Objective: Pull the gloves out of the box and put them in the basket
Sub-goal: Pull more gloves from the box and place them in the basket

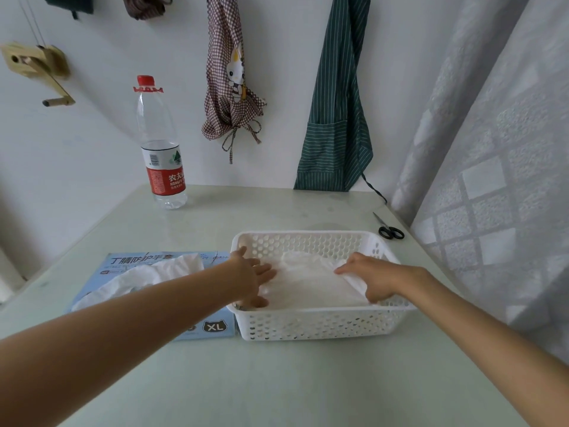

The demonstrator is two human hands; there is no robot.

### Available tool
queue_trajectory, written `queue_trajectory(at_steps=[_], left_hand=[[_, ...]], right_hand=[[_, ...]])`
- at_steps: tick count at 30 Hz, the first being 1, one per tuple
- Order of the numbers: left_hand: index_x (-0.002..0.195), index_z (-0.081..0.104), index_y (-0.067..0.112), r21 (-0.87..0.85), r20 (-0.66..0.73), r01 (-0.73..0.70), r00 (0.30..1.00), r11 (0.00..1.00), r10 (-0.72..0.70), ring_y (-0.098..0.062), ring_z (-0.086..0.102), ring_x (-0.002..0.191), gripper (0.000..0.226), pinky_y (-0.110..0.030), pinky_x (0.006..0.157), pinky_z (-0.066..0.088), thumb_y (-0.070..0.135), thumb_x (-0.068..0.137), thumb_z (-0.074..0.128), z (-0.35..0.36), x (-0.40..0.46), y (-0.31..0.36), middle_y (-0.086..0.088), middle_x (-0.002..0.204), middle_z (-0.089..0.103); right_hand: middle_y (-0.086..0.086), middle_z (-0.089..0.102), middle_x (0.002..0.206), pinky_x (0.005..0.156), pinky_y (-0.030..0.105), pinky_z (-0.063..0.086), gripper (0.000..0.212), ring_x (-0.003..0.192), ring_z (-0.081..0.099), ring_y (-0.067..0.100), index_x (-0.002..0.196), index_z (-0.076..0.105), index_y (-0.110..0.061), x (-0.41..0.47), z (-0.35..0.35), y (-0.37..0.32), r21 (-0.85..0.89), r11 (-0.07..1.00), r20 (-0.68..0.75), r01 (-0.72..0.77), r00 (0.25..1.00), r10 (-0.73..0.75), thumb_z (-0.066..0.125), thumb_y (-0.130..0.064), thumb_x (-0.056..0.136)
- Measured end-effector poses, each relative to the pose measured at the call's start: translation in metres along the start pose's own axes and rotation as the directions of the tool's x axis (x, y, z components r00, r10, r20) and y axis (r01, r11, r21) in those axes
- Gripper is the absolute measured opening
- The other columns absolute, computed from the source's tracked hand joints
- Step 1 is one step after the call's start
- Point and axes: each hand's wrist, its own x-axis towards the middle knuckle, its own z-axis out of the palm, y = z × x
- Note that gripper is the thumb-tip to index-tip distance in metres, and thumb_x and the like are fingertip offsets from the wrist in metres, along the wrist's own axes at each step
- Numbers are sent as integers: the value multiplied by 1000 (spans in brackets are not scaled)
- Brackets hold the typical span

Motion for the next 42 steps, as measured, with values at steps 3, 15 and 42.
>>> queue_trajectory(at_steps=[3, 15, 42], left_hand=[[150, -11, 21, 7, 13, 30, 999, 1000, -30, -21, -1, 147, 69, -46, 116, -6, 57, 98, 16, 1, 2, 5, 4, 159, -8], [125, 54, 16, -13, -286, 47, 957, 999, -48, -20, 48, 124, 62, -36, 111, 20, 60, 82, 57, -17, -18, -22, -2, 128, 57], [103, 67, 37, -922, -352, -233, 838, 310, -417, 2, 62, 93, 29, -24, 88, 51, 20, 81, 73, 157, -98, -140, 21, 106, 66]], right_hand=[[0, 29, 142, 70, 18, 35, 83, 120, 45, 22, 150, 24, -30, 1, 4, -5, -45, 999, -6, 2, 1000, -2, 48, 10, 82], [-2, 36, 134, 90, 30, 40, 80, 127, 38, 17, 145, 28, -34, 10, -18, -48, 22, 992, -158, 122, 980, -117, 70, -16, 80], [-24, 60, 104, 87, 17, 43, 19, 100, 54, -7, 103, 70, -31, 13, 7, -225, 330, 724, -528, 606, 754, -391, 63, -39, 88]])
